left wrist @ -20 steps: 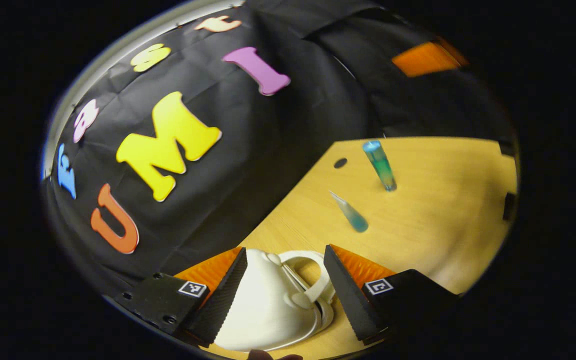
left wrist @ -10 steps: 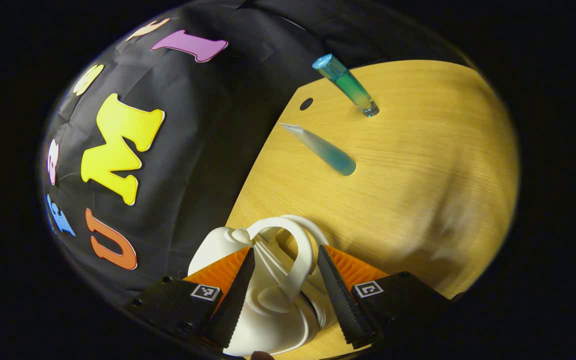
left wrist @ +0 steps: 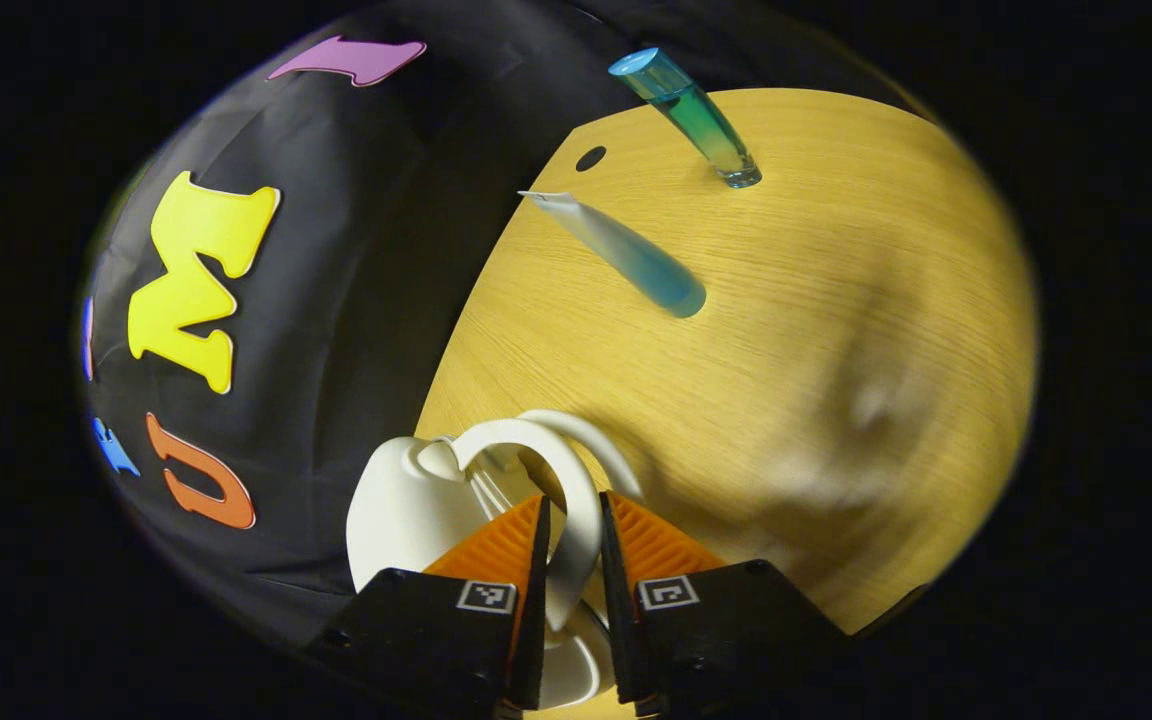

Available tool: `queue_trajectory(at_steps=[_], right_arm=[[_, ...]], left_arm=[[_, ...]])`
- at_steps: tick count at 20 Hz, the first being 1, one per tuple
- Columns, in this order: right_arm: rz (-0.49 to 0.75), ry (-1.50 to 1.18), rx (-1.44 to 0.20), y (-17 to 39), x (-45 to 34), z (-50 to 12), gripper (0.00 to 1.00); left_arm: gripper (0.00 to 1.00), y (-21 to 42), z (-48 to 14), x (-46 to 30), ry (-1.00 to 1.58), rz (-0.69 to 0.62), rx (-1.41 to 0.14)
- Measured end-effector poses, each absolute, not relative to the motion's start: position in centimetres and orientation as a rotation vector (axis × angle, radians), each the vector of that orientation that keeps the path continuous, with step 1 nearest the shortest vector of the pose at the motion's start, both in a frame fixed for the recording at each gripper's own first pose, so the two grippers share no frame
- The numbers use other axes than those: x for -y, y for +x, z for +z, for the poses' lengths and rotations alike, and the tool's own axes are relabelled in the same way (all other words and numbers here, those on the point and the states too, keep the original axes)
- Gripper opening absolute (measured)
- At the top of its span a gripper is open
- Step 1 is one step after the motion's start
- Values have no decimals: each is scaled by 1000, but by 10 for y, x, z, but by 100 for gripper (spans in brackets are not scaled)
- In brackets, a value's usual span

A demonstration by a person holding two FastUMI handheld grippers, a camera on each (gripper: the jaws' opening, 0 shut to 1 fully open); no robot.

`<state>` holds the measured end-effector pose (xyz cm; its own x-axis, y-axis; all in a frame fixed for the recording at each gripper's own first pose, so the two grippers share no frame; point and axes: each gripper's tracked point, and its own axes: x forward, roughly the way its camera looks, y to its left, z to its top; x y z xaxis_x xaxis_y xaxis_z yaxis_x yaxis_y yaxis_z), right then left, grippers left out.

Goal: First open the suitcase, pack the skin care products into it, and then close the suitcase.

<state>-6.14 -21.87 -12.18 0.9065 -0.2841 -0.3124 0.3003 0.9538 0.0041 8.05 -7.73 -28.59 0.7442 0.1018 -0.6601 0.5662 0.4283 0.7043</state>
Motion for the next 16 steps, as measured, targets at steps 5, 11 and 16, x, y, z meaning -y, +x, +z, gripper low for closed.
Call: queue_trajectory(at_steps=[5,11,16], right_arm=[[-290,49,-295,-62,210,-114,77],[-243,26,-241,-53,178,-85,79],[-150,35,-170,-36,123,-42,79]], left_arm=[[11,81,-258,84,1014,-284,-619],[3,75,-163,60,779,-197,-484],[3,83,-60,-36,511,-68,-289]])
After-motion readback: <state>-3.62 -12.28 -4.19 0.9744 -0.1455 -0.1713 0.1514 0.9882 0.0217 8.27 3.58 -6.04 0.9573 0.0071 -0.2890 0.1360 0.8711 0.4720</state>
